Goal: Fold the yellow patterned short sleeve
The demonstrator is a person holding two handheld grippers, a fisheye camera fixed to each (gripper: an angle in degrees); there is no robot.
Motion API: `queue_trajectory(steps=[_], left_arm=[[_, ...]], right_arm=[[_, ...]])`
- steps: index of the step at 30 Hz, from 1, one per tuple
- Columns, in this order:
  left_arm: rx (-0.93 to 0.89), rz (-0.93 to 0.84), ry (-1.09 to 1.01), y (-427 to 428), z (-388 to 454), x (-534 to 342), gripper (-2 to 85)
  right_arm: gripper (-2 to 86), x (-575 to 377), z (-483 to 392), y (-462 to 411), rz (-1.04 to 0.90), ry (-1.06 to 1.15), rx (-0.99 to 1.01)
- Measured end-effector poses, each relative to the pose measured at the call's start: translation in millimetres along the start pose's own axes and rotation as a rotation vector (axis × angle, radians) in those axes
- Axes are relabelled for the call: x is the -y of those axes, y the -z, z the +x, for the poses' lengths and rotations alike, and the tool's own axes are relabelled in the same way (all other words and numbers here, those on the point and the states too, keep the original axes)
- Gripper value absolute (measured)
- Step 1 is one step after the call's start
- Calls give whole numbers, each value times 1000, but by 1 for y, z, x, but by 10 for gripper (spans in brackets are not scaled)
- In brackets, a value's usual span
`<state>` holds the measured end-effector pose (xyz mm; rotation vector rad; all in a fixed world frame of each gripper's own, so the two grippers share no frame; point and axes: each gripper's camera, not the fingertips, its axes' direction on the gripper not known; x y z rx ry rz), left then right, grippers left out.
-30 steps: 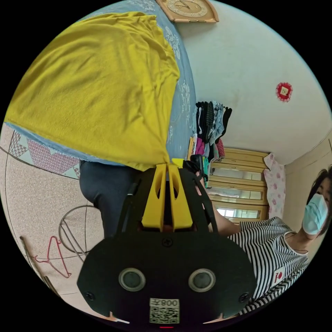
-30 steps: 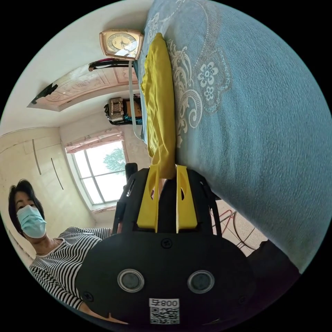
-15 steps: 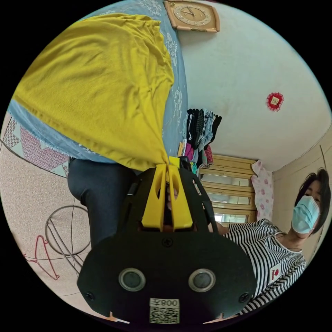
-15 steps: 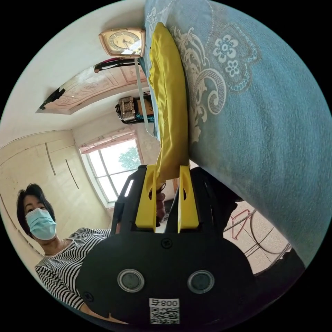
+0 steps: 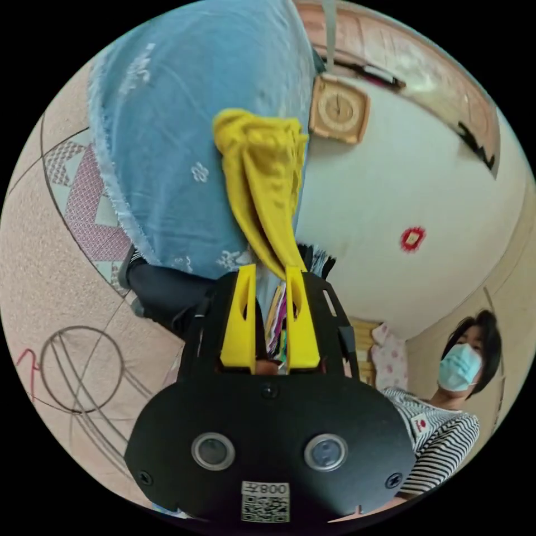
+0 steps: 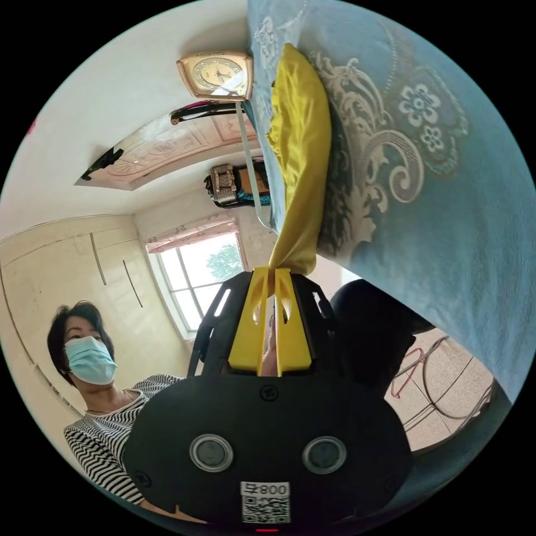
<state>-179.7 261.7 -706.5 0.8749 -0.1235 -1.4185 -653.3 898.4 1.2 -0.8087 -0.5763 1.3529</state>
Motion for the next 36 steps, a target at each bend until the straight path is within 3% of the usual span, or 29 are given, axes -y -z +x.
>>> queue_trajectory(steps=[6, 13, 26, 36], left_arm=[[-174, 174, 48, 12, -30, 2, 118], [-246, 239, 64, 1, -45, 0, 120], [-106, 175, -25, -19, -14, -32, 36], [-211, 23, -313, -48, 63, -116, 30]], right_arm=[[15, 28, -57, -3, -23, 54, -9], [15, 47, -95, 1, -19, 68, 5], [14, 44, -145, 71, 72, 57, -65], [13, -35, -249, 163, 145, 242, -23]])
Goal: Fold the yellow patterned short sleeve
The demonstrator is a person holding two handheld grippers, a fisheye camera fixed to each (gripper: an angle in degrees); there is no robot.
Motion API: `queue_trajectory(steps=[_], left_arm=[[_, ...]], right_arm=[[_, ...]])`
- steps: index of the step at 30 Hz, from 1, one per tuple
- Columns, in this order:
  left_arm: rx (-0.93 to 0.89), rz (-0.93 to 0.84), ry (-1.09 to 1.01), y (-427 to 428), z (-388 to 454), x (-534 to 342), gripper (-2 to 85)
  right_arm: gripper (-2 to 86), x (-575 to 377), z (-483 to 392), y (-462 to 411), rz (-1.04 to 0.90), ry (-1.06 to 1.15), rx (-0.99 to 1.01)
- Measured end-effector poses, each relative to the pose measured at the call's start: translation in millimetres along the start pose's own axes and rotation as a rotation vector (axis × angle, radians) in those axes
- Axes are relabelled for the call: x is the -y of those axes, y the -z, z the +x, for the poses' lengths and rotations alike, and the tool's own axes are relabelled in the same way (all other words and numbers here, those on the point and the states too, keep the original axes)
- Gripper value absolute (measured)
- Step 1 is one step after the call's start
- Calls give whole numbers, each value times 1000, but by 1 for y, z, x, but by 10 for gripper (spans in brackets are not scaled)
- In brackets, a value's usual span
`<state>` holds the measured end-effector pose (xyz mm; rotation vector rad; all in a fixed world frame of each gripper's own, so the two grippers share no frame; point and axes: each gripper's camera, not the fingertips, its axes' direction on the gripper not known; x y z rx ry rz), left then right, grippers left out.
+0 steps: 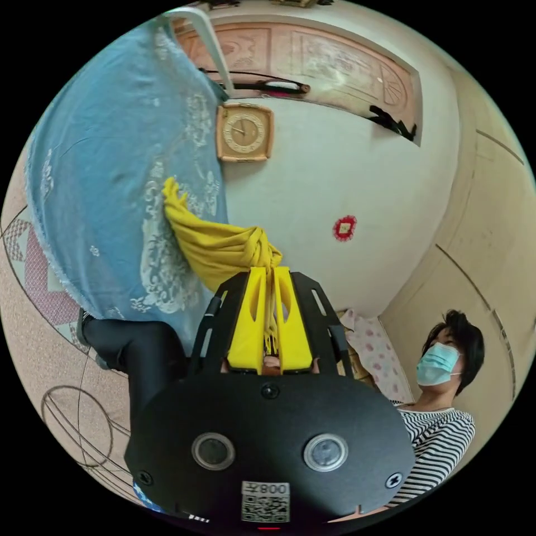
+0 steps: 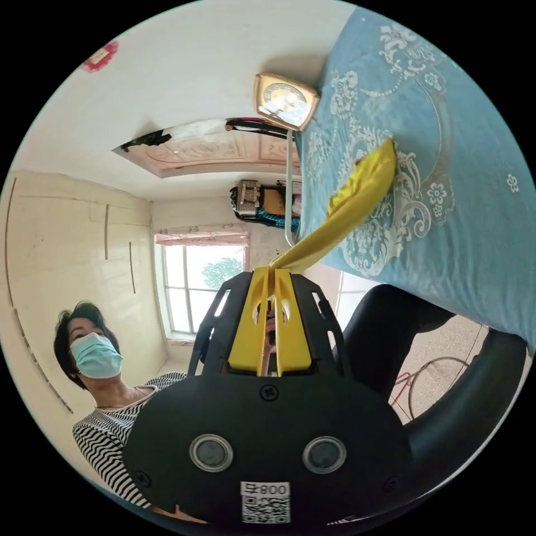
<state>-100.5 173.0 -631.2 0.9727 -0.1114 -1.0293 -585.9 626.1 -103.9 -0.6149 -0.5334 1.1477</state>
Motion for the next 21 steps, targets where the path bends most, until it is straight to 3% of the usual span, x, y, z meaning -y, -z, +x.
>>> queue_trajectory(steps=[12, 21], left_arm=[[-263, -273, -338, -99, 104, -101, 28], [-338, -536, -331, -203, 85, -183, 27]], right_arm=[[12, -115, -201, 172, 173, 458, 92], [11, -221, -229, 298, 373, 510, 16]])
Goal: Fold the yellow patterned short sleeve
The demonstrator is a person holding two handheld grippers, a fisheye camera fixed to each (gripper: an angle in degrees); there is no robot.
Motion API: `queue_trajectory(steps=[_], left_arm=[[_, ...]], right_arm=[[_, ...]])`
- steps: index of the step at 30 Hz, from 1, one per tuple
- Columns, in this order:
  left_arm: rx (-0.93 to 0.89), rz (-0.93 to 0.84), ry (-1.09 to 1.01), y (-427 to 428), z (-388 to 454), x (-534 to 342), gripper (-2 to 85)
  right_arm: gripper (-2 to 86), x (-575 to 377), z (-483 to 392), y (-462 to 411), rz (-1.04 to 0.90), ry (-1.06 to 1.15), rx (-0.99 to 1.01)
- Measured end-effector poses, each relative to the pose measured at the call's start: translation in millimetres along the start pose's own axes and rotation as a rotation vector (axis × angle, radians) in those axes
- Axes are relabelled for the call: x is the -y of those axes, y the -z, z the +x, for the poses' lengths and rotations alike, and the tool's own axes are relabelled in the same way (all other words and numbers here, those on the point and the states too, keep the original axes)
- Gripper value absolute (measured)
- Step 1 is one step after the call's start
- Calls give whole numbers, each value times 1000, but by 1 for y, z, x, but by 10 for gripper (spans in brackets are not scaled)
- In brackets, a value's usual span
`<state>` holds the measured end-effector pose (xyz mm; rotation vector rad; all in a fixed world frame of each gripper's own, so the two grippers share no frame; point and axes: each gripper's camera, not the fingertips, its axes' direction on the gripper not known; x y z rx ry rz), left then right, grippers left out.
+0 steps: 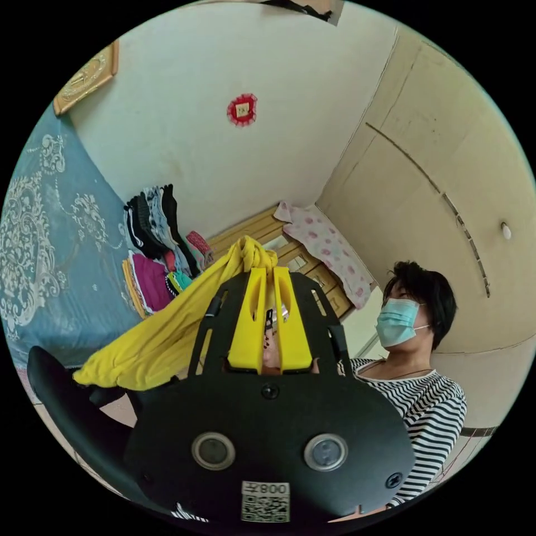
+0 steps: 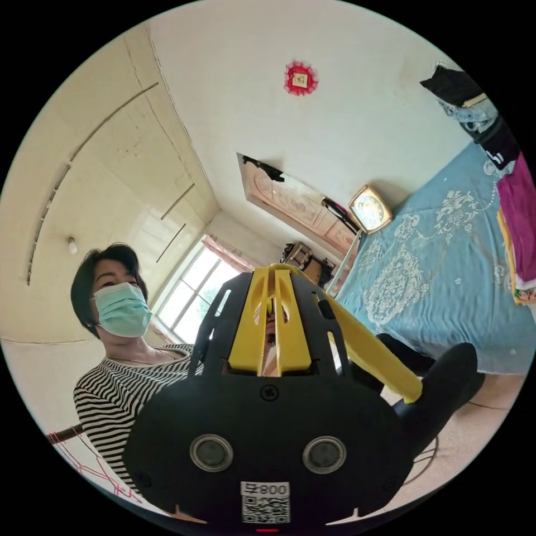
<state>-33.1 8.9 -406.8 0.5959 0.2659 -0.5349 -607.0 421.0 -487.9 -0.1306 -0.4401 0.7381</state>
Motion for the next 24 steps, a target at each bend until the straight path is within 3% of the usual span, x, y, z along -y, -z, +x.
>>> queue_trajectory(steps=[10, 16, 24], left_arm=[[54, -142, 152, -113, -112, 8, 27], [73, -138, 138, -202, -191, 78, 27], [61, -217, -71, -361, -263, 165, 26]], right_arm=[[13, 37, 52, 97, 112, -83, -104], [12, 166, 114, 135, 116, -77, -144], [13, 341, 127, 212, 109, 75, -311]])
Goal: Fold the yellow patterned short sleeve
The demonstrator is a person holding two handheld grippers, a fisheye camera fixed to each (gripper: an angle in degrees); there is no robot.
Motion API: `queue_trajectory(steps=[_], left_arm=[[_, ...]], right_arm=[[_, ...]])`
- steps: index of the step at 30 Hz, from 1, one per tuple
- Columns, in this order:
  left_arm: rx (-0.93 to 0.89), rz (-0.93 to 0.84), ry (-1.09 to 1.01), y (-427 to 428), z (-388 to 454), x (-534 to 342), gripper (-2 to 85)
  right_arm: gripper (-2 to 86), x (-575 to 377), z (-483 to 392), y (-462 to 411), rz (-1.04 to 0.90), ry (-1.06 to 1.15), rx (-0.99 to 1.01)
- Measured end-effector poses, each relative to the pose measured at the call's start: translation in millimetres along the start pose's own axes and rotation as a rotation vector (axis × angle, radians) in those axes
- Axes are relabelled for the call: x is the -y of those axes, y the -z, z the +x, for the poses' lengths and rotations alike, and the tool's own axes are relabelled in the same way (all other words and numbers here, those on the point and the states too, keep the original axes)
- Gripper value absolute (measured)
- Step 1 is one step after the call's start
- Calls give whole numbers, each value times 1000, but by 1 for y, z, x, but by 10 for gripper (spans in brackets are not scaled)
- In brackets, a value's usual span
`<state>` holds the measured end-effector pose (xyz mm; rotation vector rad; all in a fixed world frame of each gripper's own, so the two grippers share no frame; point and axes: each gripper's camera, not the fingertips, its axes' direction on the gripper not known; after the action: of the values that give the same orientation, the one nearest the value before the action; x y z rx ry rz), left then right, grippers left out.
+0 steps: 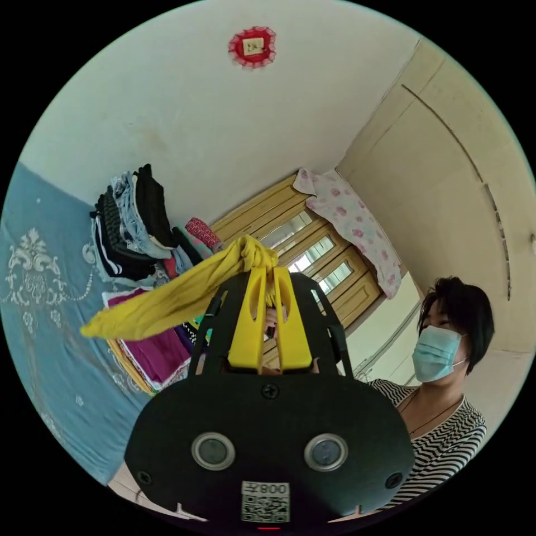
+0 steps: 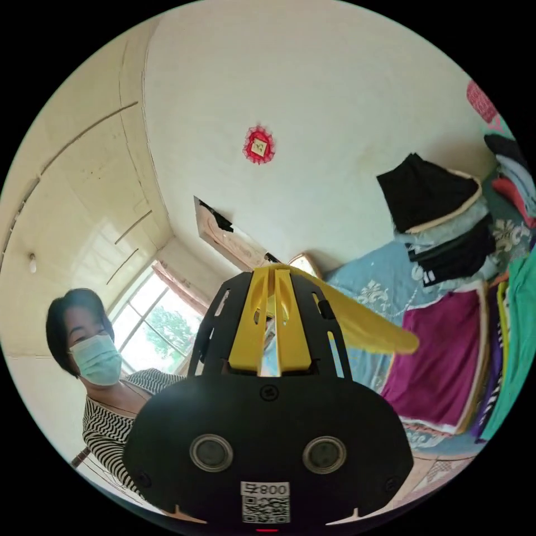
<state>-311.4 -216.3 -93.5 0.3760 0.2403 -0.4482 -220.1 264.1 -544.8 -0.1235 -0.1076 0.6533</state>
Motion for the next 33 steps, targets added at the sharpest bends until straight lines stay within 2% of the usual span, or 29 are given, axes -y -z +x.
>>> queue_trajectory(steps=[4, 7, 9, 11, 16, 24, 29, 33], left_arm=[[10, -98, 63, -66, -66, -8, 26], [104, -207, 169, -118, -141, -42, 27], [191, -341, 328, -155, -209, -81, 26], [196, -380, 464, -169, -250, -111, 26], [166, -385, 501, -185, -291, -131, 26], [311, -530, 487, -228, -347, -157, 29], [343, -544, 525, -234, -379, -169, 29], [338, -540, 506, -229, -383, -174, 22]], right_arm=[[13, 7, 60, 34, -19, -67, -138], [14, -24, 146, 52, -101, -235, -289], [13, -68, 221, 62, -184, -426, -399], [13, -97, 255, 65, -220, -507, -444], [13, -117, 265, 61, -263, -454, -468], [14, -144, 286, 7, -461, -346, -803], [15, -158, 296, -31, -546, -274, -927], [15, -166, 284, -39, -508, -230, -968]])
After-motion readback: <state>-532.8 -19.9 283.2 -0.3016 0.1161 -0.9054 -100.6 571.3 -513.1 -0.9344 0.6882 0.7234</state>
